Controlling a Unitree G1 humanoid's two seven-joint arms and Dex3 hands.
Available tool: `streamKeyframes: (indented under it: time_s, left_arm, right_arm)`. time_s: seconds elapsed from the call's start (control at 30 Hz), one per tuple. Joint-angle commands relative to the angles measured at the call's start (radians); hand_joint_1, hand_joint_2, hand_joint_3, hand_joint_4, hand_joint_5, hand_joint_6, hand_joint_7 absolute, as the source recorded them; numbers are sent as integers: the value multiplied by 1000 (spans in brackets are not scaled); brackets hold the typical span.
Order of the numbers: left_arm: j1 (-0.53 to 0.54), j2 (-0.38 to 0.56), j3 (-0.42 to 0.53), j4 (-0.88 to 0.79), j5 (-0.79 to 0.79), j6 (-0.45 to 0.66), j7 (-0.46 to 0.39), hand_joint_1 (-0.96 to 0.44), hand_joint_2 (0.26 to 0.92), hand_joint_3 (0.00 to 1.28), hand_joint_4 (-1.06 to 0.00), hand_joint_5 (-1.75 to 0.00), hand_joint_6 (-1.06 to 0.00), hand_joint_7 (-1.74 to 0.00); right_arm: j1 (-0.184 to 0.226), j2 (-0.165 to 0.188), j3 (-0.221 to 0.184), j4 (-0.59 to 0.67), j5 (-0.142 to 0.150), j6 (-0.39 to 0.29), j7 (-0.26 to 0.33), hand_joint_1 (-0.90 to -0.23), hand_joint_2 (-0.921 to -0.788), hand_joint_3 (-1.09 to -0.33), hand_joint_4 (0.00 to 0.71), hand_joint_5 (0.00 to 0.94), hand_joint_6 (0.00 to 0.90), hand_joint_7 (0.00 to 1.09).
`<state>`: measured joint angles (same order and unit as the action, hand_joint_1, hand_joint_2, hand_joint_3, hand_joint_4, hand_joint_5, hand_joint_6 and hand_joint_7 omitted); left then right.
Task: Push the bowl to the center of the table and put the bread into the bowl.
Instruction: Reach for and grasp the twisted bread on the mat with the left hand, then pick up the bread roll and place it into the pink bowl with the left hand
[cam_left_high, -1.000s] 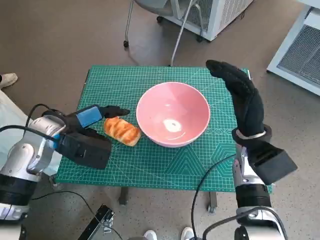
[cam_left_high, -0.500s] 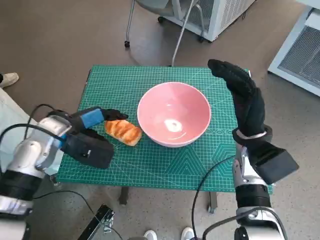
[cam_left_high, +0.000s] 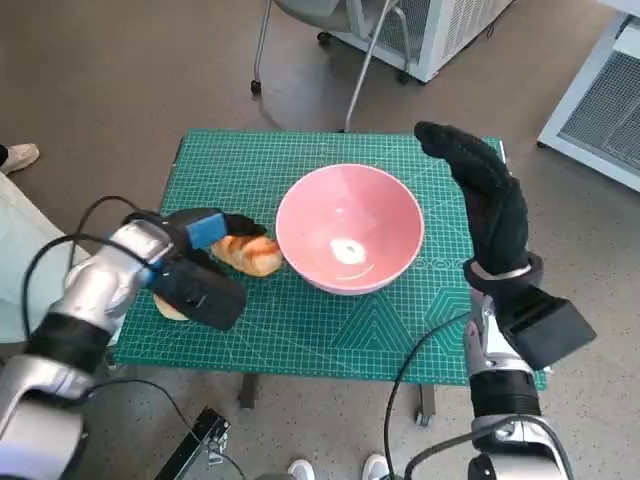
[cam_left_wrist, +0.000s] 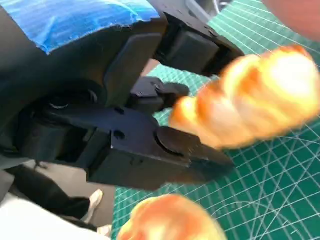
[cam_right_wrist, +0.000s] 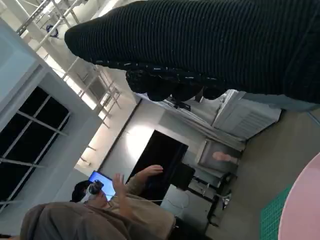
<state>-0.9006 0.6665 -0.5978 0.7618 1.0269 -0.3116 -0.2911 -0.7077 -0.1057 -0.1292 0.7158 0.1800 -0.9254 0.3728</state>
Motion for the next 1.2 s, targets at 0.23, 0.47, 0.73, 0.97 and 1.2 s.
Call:
streamKeyframes:
  time_s: [0.23,0.47,0.73,0.97,1.2]
  left_arm:
    - [-64,-68,-86,164,24,-68,81,87,921,290,-664,-78,-725,-76]
    - [-95,-87,-125,256,36,-97,166,45,921,271,-461,-1264,-514,-1117]
    - [-141,-46,-106,310,-1,-142,194,2,921,140,-603,-1203,-556,-1278]
    - [-163,19,-23,260,-87,-126,134,-1,921,107,-632,-1184,-593,-1246]
    - [-165,113,114,91,-212,-86,-4,0,921,86,-676,-1198,-599,-1180]
  right_arm:
    - [42,5,2,4,-2,-4,-15,-408,-916,-599,455,9,168,902]
    - [52,5,0,-6,1,-2,-22,-410,-911,-610,459,11,168,897]
    - [64,8,-1,-25,7,4,-30,-420,-915,-601,465,14,169,892]
    - [68,12,-1,-28,5,7,-40,-422,-920,-592,471,17,170,890]
    - [68,11,-1,-17,4,6,-45,-422,-921,-590,472,17,171,888]
